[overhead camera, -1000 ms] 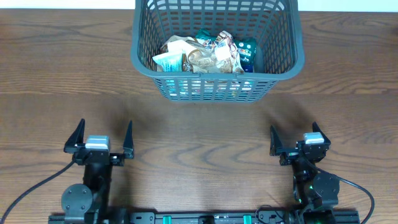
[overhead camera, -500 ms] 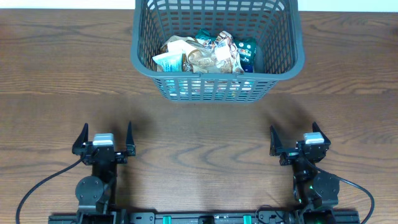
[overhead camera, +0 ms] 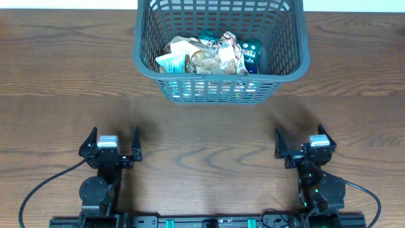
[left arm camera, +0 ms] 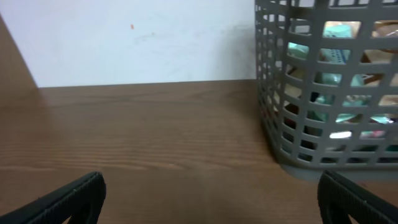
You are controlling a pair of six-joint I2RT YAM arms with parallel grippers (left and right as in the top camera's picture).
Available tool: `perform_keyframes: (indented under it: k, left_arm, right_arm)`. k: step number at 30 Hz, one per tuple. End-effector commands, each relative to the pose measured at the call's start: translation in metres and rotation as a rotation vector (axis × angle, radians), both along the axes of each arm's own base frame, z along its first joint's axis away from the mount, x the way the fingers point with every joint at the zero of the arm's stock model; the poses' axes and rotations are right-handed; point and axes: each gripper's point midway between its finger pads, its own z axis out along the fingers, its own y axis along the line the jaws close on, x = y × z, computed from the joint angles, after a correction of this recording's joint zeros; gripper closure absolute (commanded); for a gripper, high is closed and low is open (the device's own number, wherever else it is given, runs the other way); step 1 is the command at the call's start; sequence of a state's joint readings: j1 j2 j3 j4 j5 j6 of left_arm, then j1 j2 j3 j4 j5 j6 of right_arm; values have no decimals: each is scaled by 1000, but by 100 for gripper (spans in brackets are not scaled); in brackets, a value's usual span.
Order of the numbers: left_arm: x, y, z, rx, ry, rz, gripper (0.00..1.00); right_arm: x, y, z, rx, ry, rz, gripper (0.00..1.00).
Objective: Pack container
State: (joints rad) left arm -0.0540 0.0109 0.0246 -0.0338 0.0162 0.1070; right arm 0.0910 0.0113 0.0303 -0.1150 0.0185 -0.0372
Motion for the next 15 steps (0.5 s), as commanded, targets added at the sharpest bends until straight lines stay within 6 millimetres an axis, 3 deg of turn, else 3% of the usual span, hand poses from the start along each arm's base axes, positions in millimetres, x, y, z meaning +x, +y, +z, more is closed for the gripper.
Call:
perform_keyframes:
  k: [1, 4, 15]
  left_arm:
    - [-1, -11, -16, 11, 43, -67, 1]
    - [-2, -19, -15, 69, 35, -122, 1]
    - [-2, -19, -14, 84, 32, -124, 1]
  right_arm:
    - [0, 3, -1, -1, 0, 12, 1]
    - [0, 3, -1, -1, 0, 12, 1]
    - [0, 3, -1, -1, 0, 12, 1]
